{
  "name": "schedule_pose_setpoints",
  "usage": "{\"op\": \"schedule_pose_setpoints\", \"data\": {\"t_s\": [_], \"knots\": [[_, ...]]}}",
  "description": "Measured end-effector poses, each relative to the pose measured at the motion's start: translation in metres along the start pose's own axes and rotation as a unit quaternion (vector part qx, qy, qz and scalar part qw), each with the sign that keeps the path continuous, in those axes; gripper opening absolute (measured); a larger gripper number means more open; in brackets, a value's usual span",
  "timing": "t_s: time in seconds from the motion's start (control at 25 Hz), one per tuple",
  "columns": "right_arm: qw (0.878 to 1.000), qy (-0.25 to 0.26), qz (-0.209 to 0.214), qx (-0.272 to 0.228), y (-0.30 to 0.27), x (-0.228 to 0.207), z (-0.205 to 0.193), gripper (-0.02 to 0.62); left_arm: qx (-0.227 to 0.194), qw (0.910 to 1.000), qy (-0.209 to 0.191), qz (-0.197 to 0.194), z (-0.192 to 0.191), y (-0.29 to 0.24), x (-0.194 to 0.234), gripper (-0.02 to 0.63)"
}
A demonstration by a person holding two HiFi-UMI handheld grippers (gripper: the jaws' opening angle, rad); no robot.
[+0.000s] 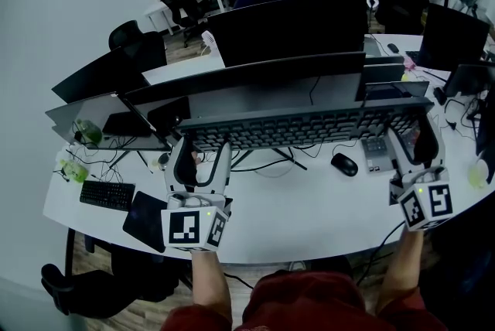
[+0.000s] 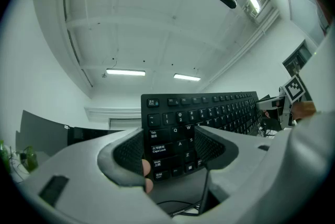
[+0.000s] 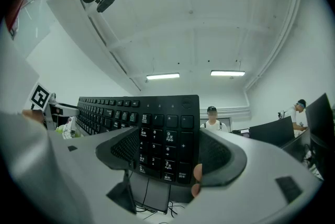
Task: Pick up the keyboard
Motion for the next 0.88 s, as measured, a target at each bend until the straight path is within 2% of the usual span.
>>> {"op": "schedule_pose_setpoints", "data": {"t_s": [0.88], "knots": [[1.0,0.008,-0.008,0.005,0.0007,0.0047,-0.0002,0.357,-0.001,1.0,0.003,-0.002,-0.0024,0.0015,0.0039,0.307]]}}
Point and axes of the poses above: the fingertips, and each gripper's own axes: y backward along the fingers, x to its left, z out of its top, the point moved 3 cm from there along y, backward along the fingers, and after that the axes turned 13 degrees about -z, right-handed, at the moved point
